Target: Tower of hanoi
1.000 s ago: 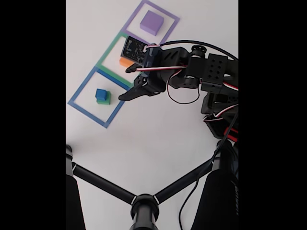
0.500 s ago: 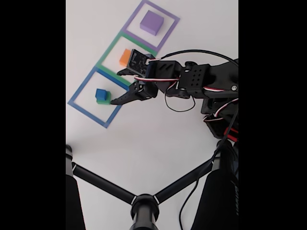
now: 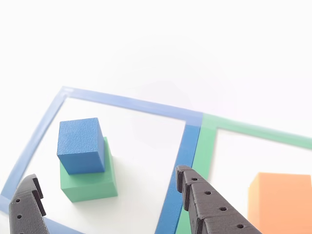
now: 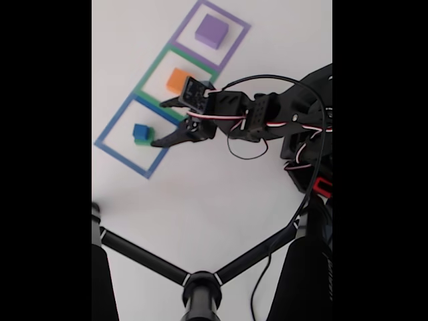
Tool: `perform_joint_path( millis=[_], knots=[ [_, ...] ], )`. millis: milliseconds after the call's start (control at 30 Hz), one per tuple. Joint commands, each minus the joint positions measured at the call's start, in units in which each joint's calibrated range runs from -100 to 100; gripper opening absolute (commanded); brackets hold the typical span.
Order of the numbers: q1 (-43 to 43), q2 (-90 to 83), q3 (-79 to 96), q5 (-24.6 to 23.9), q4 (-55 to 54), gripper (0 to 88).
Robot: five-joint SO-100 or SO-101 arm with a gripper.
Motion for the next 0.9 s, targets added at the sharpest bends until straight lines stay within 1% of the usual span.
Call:
perform_joint_path(
  millis=[0,500,867],
  knots=[
    [-0.8,3.3,-4.2,0.6,-4.6,32.5],
    [-3.6,13.2,-12.4,0.6,-8.4,32.1],
    [-5.9,14.6,-12.2,0.6,-9.9,31.6]
  ],
)
